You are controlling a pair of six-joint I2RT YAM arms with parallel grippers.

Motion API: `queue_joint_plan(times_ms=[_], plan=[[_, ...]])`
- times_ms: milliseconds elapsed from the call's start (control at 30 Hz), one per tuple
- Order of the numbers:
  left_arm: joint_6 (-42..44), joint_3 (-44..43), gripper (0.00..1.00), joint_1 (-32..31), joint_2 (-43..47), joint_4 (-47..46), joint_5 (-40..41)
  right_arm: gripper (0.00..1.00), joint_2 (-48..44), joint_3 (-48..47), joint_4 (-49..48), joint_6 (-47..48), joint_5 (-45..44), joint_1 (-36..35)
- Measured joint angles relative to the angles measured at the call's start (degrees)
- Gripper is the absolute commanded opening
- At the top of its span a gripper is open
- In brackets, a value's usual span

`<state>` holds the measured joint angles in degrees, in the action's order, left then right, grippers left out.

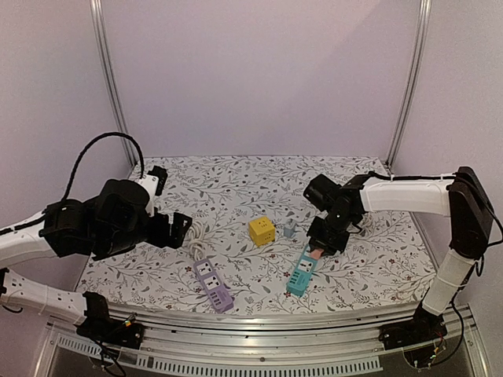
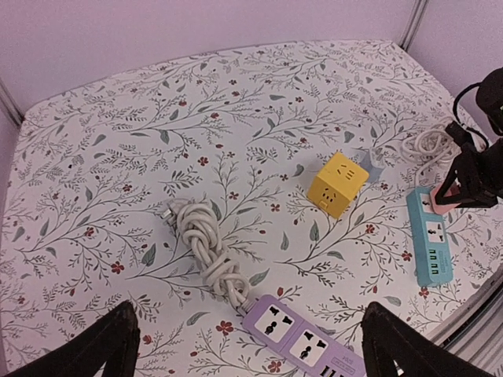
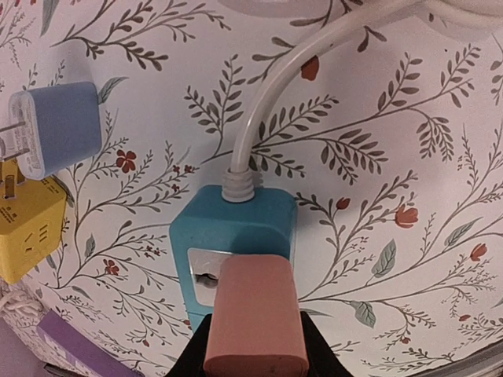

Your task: Insert the plug

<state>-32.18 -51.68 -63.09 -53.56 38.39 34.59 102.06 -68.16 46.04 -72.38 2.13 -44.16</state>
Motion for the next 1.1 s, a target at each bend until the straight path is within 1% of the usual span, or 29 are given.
queue_joint_plan(times_ms=[200, 367, 467, 533, 633, 833, 1100], plan=[[-0.2, -1.6, 0.99, 0.0, -2.5, -0.2, -0.7, 0.00, -2.3, 3.4, -4.9, -0.6, 0.3, 0.0], [-0.6, -2.0, 0.98, 0.0, -4.1, -0.2, -0.8, 0.00, -4.7, 9.2, -16.3, -1.1, 3.2, 0.0], [-0.9, -3.3, 0.98, 0.0, -5.5, 0.0, -0.7, 0.00, -4.1, 9.4, -18.8, -0.9, 4.3, 0.0], [-1.1, -4.5, 0.98, 0.0, -6.3, 0.1, -0.7, 0.00, -3.1, 8.2, -18.8, -0.6, 4.4, 0.0], [-1.5, -6.1, 0.98, 0.0, -6.7, 0.1, -0.6, 0.00, -0.9, 4.1, -14.8, 0.0, 4.1, 0.0], [-1.9, -8.0, 0.98, 0.0, -7.3, 0.1, 0.5, 0.00, 5.0, -7.5, -2.3, 2.0, 1.2, -0.6], [-1.9, -7.9, 0.98, 0.0, -5.8, 0.1, 2.1, 0.00, 9.2, -14.2, 5.9, 4.7, -0.5, -0.7]])
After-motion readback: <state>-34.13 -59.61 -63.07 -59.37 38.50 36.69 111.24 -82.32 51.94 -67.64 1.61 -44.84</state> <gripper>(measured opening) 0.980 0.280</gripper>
